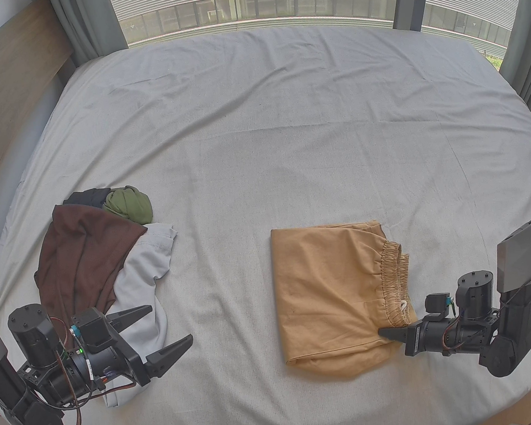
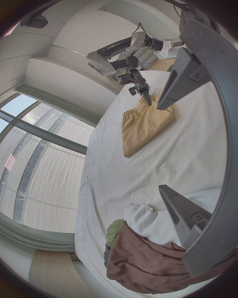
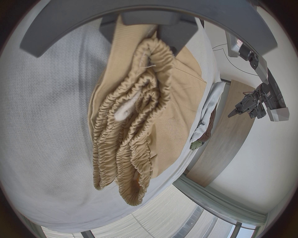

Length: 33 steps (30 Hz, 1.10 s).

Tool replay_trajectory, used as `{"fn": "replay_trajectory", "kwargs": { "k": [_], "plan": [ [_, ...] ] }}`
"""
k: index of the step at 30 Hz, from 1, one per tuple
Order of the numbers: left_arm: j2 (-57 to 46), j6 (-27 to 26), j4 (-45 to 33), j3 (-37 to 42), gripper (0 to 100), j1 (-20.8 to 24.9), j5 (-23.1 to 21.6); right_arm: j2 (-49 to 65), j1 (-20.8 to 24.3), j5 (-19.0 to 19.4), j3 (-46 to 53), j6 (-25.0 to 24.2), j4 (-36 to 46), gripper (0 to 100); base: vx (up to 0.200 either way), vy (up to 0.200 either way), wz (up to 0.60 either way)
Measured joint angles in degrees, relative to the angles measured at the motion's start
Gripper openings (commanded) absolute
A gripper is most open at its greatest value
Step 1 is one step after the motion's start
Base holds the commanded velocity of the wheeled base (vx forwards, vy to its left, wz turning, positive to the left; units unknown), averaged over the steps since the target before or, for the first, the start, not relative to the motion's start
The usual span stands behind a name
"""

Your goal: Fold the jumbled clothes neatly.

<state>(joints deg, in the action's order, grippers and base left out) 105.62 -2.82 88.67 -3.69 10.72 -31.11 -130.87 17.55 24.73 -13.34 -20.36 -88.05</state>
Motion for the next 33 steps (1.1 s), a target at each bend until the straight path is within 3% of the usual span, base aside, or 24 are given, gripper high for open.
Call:
{"fn": "replay_trajectory", "kwargs": {
  "k": [25,33],
  "plan": [
    [-0.07,0.02,-0.02,-0.11,100,-0.22,-0.09,2.89,1.66,1.15,0.06,-0.27,-0.22,0,0.000,0.000,0.00],
    [-0.09,0.02,-0.02,-0.07,100,-0.16,-0.06,9.47,4.07,1.69,0.22,-4.18,-0.22,0,0.000,0.000,0.00]
  ]
}}
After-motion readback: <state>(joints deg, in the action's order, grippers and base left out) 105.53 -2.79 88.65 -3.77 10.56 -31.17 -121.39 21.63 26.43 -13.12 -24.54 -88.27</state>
